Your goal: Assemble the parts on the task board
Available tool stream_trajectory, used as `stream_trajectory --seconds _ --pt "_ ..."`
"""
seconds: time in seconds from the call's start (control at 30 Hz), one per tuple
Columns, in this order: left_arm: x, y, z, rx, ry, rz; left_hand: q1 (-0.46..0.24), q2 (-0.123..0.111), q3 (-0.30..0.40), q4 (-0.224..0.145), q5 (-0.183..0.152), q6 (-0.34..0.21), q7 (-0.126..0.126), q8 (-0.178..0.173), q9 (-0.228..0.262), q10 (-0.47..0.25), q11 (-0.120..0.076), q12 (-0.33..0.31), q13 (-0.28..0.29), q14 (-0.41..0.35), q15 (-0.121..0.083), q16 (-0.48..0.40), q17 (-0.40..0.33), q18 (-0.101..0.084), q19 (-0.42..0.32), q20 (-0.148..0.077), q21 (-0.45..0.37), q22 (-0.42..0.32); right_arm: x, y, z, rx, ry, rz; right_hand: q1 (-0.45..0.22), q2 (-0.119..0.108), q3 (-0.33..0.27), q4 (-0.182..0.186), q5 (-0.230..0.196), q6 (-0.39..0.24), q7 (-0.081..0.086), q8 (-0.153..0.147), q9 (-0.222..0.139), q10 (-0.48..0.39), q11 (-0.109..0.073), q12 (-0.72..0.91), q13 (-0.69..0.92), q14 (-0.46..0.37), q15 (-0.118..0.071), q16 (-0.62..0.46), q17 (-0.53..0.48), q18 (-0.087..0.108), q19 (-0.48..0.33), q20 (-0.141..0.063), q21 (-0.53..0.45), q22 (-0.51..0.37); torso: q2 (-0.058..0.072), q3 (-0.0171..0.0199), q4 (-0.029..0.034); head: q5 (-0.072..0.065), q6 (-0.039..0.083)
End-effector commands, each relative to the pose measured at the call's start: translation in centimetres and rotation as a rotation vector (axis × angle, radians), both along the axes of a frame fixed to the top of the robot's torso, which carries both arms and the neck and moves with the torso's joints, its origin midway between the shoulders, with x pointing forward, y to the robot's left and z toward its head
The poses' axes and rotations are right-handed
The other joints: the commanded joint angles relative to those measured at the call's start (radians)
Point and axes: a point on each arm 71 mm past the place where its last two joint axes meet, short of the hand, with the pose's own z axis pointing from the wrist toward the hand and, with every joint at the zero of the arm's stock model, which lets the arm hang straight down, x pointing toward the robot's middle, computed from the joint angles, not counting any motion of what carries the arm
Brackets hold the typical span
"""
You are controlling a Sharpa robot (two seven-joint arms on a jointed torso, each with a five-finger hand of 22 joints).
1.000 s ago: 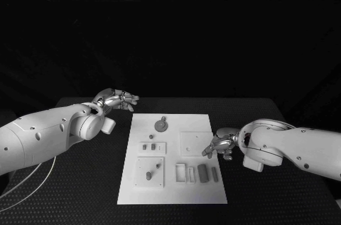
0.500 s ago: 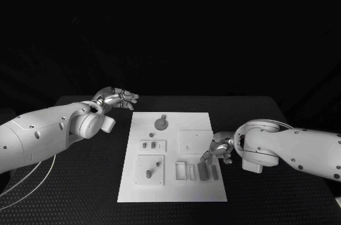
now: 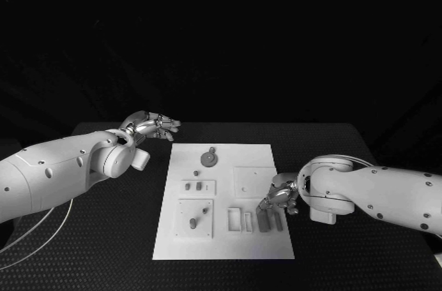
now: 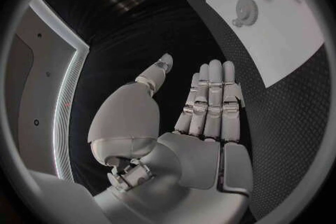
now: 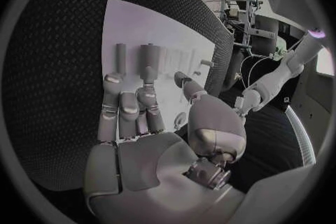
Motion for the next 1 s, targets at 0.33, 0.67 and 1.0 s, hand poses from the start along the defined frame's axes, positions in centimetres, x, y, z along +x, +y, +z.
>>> stream_trajectory --seconds 0.33,0.67,1.0 --pt "-0.1 -0.2 0.1 -0.011 -0.006 -0.012 0.000 0.006 -0.003 -0.004 -0.004 0.005 -0.002 0.006 -0.001 0.003 -0.005 0.004 0.002 -0.001 0.004 -0.004 0.001 0.001 -0.001 0.006 -0.005 0.001 0.1 -0.2 -1.1 -0.074 0.008 0.042 -0.036 -0.031 0.010 0.020 0.003 -0.010 0.008 -0.011 0.000 0.005 0.006 -0.010 0.010 0.002 0.004 0.007 0.004 0.014 -0.003 -0.008 0.000 0.000 0.000 -0.0001 -0.0001 0.003 -0.006" --pt "-0.2 -0.2 0.1 -0.012 -0.004 -0.016 0.000 0.006 -0.003 -0.003 -0.004 0.005 -0.002 0.006 -0.001 0.003 -0.005 0.004 0.002 -0.001 0.004 -0.004 0.002 0.001 -0.001 0.006 -0.005 0.002 -0.1 0.0 -2.0 -0.089 0.015 0.057 -0.038 -0.031 0.013 0.022 0.003 -0.010 0.009 -0.011 0.000 0.005 0.006 -0.011 0.012 0.002 0.004 0.007 0.004 0.014 -0.003 -0.008 0.000 0.000 0.001 0.0005 0.0001 0.006 -0.012" --pt "-0.2 -0.2 0.1 -0.013 -0.003 -0.017 -0.001 0.006 -0.004 -0.003 -0.004 0.005 -0.002 0.006 -0.001 0.003 -0.005 0.004 0.002 -0.001 0.004 -0.004 0.002 0.001 -0.001 0.006 -0.005 0.002 -0.3 0.4 -3.0 -0.093 0.022 0.065 -0.039 -0.032 0.014 0.022 0.003 -0.010 0.009 -0.012 0.000 0.004 0.006 -0.011 0.013 0.001 0.005 0.007 0.005 0.014 -0.003 -0.008 0.000 0.000 0.000 -0.0002 0.0002 0.006 -0.014"
